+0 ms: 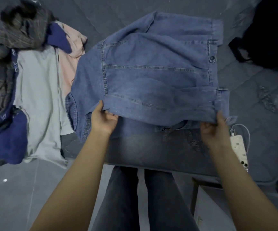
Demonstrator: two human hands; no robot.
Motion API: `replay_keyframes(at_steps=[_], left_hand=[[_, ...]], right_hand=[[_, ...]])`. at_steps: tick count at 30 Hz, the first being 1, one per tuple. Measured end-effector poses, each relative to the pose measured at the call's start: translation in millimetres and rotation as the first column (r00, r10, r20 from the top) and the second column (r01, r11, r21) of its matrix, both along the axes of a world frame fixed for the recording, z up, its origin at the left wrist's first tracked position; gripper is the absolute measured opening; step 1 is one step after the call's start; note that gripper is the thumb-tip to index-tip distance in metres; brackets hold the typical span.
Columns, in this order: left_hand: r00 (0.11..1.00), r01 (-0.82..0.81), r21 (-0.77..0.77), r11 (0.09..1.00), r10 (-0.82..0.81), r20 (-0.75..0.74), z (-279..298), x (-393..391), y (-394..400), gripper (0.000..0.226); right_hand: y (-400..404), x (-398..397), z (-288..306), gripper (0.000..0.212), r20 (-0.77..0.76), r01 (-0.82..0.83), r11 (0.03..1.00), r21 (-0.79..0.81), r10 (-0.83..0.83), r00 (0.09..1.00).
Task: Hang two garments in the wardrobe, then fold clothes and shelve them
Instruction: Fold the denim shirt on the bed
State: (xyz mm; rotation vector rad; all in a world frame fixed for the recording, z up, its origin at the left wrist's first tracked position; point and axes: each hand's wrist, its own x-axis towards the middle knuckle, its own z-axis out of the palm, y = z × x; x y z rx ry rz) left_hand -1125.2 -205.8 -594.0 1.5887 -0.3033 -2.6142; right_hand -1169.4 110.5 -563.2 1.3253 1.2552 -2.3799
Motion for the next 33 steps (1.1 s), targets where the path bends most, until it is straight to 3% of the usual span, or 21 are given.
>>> replay_keyframes(at_steps=[4, 6, 9, 13, 15, 19, 24, 27, 30, 33], left_hand=[[0.990, -0.094, 0.062, 0.994, 0.099, -0.096, 1, 21, 32, 0.036], [0.986, -0.148, 0.066, 0.987, 0.153, -0.068, -8, 29, 43, 0.036], [0.962, -0.272, 0.057, 0.961, 0.269, 0.050, -29, 33, 43, 0.030], [0.967, -0.087, -0.102, 0.991, 0.109, 0.231, -40, 36, 51, 0.019], [0.968, 0.019, -0.167, 0.986, 0.024, 0.252, -40, 39, 53, 0.021], [0.964, 0.088, -0.340, 0.936, 0.005, 0.264, -41, 43, 43, 0.023], [0.906, 0.266, -0.317, 0.910, -0.124, 0.404, -49, 56, 42, 0.038], [0.877, 0.288, -0.277, 0.917, -0.136, 0.462, -48, 82, 53, 0.044], [0.862, 0.322, -0.250, 0.913, -0.174, 0.476, -48, 113, 62, 0.056], [0.912, 0.285, -0.243, 0.927, -0.184, 0.368, -53, 126, 53, 0.059]], right_hand=[[43, -57, 15, 0.025, -0.163, -0.061, 0.997, -0.037, 0.054, 0.985], [55, -71, 2, 0.025, -0.115, -0.125, 0.992, -0.020, 0.121, 0.986], [63, -64, -38, 0.013, 0.075, -0.237, 0.970, 0.055, 0.233, 0.970], [70, -32, -79, 0.011, 0.165, -0.309, 0.950, 0.036, 0.299, 0.940], [70, -26, -82, 0.008, 0.146, -0.299, 0.954, 0.022, 0.292, 0.945], [76, -26, -71, 0.015, 0.185, -0.310, 0.944, 0.110, 0.287, 0.940], [90, -14, -68, 0.006, 0.318, -0.392, 0.874, 0.287, 0.299, 0.900], [97, 1, -78, 0.013, 0.360, -0.337, 0.891, 0.306, 0.219, 0.907], [89, 19, -89, 0.047, 0.379, -0.338, 0.927, 0.162, 0.258, 0.889], [77, 21, -94, 0.062, 0.318, -0.306, 0.951, 0.038, 0.279, 0.906]])
